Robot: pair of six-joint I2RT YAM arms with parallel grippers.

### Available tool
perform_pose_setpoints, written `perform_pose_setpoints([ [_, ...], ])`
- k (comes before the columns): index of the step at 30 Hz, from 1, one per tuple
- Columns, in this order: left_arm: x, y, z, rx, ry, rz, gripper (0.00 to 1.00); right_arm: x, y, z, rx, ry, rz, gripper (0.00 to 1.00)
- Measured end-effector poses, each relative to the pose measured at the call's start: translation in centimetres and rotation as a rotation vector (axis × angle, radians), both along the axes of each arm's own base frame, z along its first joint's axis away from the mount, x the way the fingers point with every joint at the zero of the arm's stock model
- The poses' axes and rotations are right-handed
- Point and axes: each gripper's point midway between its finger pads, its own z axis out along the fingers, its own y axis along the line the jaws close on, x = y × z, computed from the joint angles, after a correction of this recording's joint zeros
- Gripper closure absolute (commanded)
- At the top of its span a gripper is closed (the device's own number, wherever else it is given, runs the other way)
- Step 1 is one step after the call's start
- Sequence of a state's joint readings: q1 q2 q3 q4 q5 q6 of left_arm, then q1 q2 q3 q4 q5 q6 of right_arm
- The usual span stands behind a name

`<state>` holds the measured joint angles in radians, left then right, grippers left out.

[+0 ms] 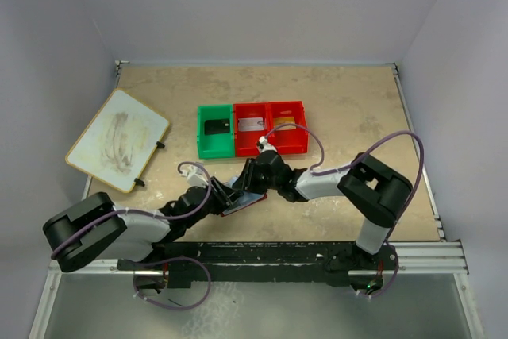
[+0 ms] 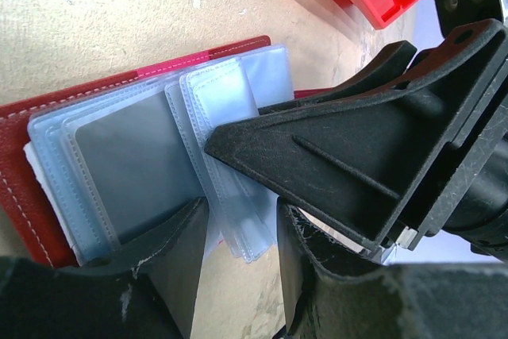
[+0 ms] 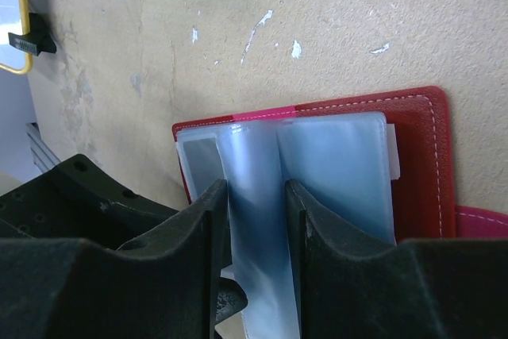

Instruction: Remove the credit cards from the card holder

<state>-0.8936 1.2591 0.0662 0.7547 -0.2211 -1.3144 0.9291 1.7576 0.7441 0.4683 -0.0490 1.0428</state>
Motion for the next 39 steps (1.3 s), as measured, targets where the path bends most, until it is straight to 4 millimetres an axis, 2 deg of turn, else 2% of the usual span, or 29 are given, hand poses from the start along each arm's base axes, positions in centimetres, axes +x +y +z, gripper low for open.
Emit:
perform_pose_setpoints([
  [9, 0.2, -1.1, 0.0, 0.010, -0.009, -0.037, 0.61, 0.1, -1.0, 0.4, -0.033, 0.002, -0.022, 0.53],
  [22, 0.9, -2.7, 0.7, 0.012, -0.030, -0.071, 0.61, 0.7, -4.2, 0.9, -0.115, -0.008, -0.089, 0.50],
  [31, 1.2, -5.4, 1.0, 0.012, -0.033, -0.144, 0.60, 0.8, -7.8, 1.6, -0.186, -0.017, -0.167, 0.47],
  [35, 1.2, -7.3, 0.5, 0.010, -0.017, -0.189, 0.60, 0.6, -9.9, 2.0, -0.214, -0.024, -0.209, 0.48],
  [39, 1.2, -8.1, -0.2, 0.004, -0.009, -0.206, 0.60, 0.2, -11.5, 2.4, -0.223, -0.029, -0.236, 0.51],
])
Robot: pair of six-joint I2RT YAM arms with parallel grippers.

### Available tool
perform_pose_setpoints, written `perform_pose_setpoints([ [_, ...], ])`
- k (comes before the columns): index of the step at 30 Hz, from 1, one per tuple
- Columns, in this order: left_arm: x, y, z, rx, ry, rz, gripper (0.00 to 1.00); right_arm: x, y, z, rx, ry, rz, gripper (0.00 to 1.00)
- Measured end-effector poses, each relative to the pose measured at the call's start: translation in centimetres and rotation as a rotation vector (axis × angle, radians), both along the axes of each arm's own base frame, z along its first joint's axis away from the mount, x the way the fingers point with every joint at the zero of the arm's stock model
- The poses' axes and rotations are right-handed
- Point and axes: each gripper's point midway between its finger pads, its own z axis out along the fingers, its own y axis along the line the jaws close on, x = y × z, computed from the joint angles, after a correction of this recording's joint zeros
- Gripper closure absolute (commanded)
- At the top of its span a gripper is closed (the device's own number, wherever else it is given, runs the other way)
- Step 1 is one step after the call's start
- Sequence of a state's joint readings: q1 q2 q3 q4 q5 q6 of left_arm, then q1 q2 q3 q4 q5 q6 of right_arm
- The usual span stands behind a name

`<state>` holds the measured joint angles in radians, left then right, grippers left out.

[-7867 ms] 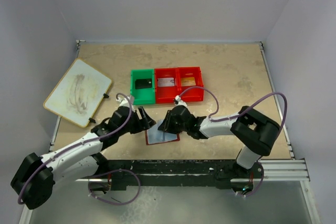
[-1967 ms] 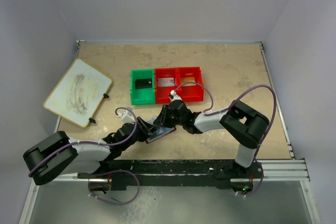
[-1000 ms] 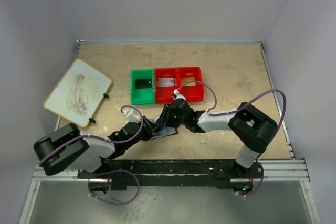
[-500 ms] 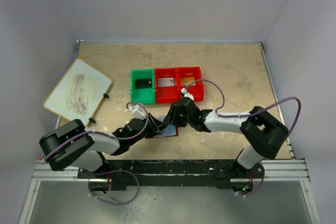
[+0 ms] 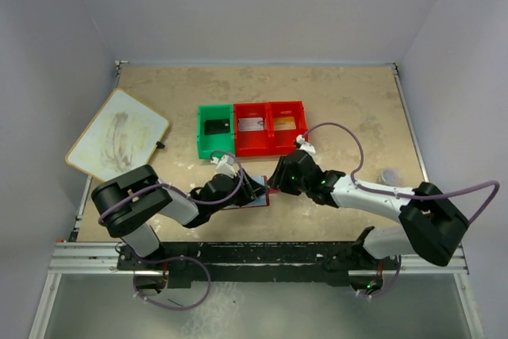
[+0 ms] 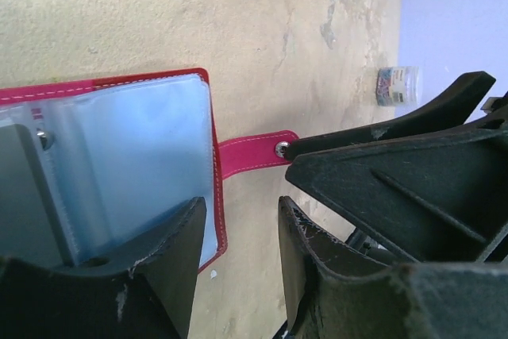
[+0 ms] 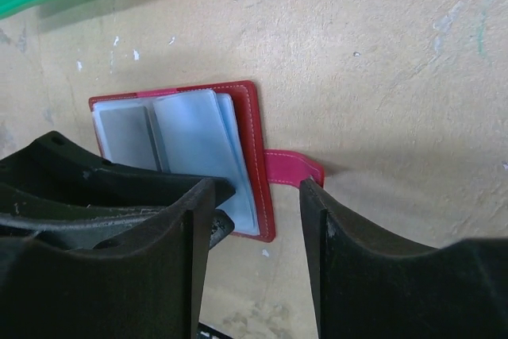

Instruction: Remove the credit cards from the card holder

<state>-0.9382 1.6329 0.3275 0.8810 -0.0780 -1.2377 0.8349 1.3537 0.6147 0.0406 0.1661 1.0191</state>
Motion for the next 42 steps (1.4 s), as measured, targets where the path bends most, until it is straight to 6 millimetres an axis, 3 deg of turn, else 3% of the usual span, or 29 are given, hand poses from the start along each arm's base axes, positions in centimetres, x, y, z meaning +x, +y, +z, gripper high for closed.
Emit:
perform_pose_setpoints([
  [6, -0.3, -0.1, 2.2, -0.036, -0.037, -0.015, 0.57, -0.4, -0.2, 1.7, 0.053, -0.037, 0.007, 0.52],
  [12, 0.5, 1.4, 9.9, -0.001, -0.189, 0.026, 0.47, 0.0, 0.3, 3.9, 0.107, -0.091, 0.028, 0.49],
  [13, 0.9, 2.4, 11.6, 0.018, -0.220, 0.068, 0.45, 0.0, 0.4, 4.1, 0.105, -0.099, 0.035, 0.48],
  [16, 1.7, 5.7, 14.1, 0.067, -0.262, 0.191, 0.38, 0.1, 0.7, 4.6, 0.089, -0.115, 0.056, 0.46],
  [18, 1.8, 8.1, 13.9, 0.132, -0.260, 0.266, 0.36, 0.2, 1.3, 5.1, 0.077, -0.132, 0.077, 0.46],
  [23, 1.5, 13.0, 9.9, 0.357, -0.189, 0.378, 0.36, 0.4, 4.9, 5.8, 0.067, -0.155, 0.167, 0.52],
  [28, 0.7, 15.4, 7.1, 0.471, -0.124, 0.418, 0.40, -0.9, 8.0, 3.2, 0.090, -0.097, 0.265, 0.50],
  [33, 0.0, 17.5, 6.8, 0.484, -0.101, 0.482, 0.38, -1.8, 10.2, 0.3, -0.004, -0.031, 0.321, 0.44],
  [38, -0.3, 19.7, 7.6, 0.467, -0.105, 0.572, 0.37, -1.4, 13.6, 0.0, -0.113, -0.049, 0.345, 0.39],
  [42, -0.6, 21.0, 7.6, 0.478, -0.099, 0.619, 0.37, -1.2, 13.9, -0.3, -0.210, -0.059, 0.334, 0.38],
])
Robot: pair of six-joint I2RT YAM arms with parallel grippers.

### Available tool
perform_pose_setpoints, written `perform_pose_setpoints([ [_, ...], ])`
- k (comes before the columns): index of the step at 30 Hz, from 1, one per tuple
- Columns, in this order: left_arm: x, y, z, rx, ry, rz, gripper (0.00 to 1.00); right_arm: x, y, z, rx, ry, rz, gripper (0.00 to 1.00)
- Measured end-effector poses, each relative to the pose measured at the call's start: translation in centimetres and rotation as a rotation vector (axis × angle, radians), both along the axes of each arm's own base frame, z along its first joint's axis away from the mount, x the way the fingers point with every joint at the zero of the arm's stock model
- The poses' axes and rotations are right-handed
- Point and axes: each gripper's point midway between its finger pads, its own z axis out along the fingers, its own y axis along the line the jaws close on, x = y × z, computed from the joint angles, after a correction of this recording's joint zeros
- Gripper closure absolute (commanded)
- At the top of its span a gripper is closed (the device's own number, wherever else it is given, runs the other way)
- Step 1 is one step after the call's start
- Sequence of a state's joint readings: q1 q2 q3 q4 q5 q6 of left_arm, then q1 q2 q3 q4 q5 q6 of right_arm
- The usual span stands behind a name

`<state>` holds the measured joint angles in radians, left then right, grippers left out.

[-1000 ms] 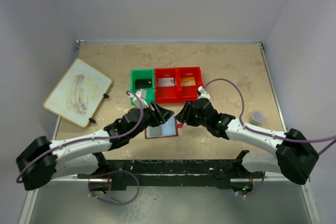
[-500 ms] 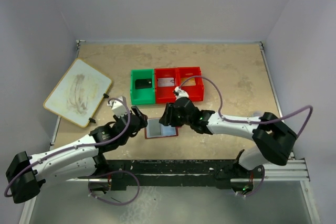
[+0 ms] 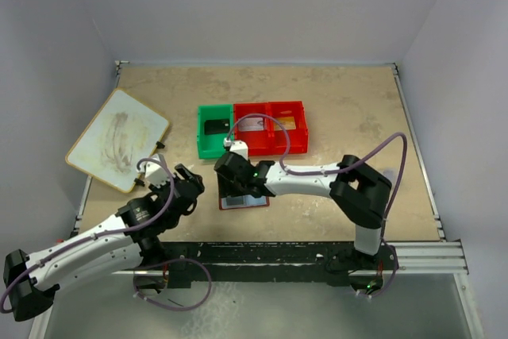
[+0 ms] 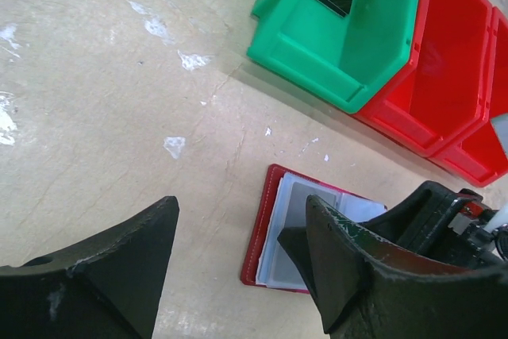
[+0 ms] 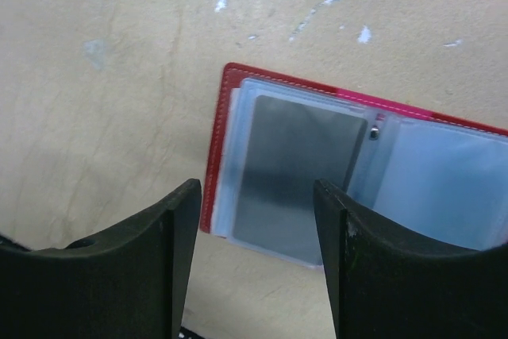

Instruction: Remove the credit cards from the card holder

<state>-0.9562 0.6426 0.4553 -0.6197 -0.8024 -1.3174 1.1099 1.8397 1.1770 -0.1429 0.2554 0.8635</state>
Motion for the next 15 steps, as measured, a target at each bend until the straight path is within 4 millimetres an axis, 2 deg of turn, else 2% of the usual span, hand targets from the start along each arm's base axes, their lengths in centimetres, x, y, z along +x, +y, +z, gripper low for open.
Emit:
perform_pose_setpoints([
  [7, -0.3, 1.1, 0.4, -0.005, -0.015, 0.033, 0.36, 0.7, -2.1, -1.8, -0.159, -0.013, -0.049, 0.36],
  [15, -0.3, 1.3, 0.7, -0.014, -0.027, 0.038, 0.36, 0.9, -2.0, -2.0, -0.178, -0.011, -0.055, 0.33],
])
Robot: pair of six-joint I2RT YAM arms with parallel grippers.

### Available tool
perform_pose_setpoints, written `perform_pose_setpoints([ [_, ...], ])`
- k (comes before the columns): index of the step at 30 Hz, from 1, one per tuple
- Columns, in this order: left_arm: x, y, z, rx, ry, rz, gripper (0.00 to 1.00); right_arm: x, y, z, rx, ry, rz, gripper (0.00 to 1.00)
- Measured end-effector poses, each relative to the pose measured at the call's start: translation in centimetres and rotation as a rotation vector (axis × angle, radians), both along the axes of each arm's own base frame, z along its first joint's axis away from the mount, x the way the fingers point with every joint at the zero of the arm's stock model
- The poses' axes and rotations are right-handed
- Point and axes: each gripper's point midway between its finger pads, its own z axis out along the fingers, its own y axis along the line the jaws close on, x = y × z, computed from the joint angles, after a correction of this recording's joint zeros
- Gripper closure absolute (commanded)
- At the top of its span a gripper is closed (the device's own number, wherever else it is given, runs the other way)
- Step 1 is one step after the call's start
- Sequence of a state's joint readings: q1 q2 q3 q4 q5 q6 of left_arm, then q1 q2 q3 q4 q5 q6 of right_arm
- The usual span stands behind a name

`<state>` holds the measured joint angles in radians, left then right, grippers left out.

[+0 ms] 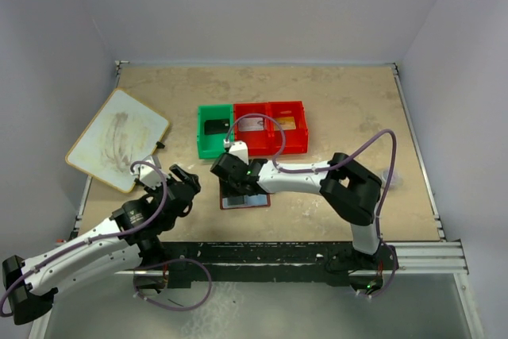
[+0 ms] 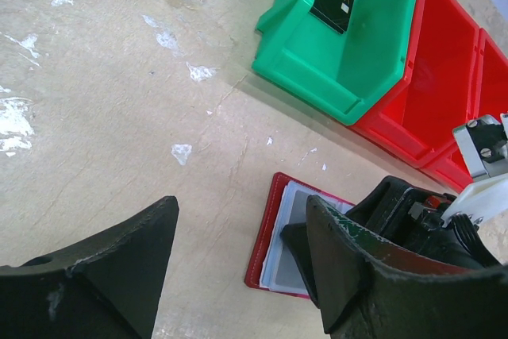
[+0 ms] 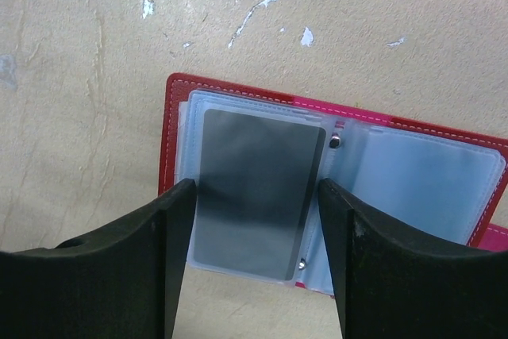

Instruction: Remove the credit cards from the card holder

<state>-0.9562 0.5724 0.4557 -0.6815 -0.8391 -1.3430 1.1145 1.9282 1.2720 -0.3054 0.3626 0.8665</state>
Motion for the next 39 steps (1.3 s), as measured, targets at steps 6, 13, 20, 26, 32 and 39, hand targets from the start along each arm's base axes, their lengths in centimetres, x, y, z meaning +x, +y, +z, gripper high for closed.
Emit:
perform_pose_setpoints([
  [6, 0.0, 0.0, 0.0, 0.001, 0.000, 0.000, 0.36, 0.1, 0.0, 0.0, -0.003, -0.005, 0.000, 0.33],
  [13, 0.0, -0.1, -0.1, 0.003, 0.003, -0.001, 0.36, 0.2, 0.3, -0.3, -0.047, -0.020, -0.003, 0.38],
  [20, 0.1, -0.4, -0.2, 0.000, 0.009, -0.009, 0.36, 0.0, 0.4, -0.2, -0.005, -0.025, 0.001, 0.43],
  [26, 0.3, -1.8, -0.1, -0.021, 0.005, -0.059, 0.37, 0.1, 0.1, 0.2, 0.148, 0.010, 0.013, 0.43],
  [32, 0.3, -3.9, -0.8, -0.057, 0.010, -0.150, 0.39, 0.1, -0.3, 0.5, 0.321, 0.073, 0.019, 0.43],
  [39, -0.3, -7.8, -2.9, -0.152, 0.028, -0.308, 0.46, 0.1, -0.5, 0.8, 0.445, 0.109, 0.019, 0.43],
])
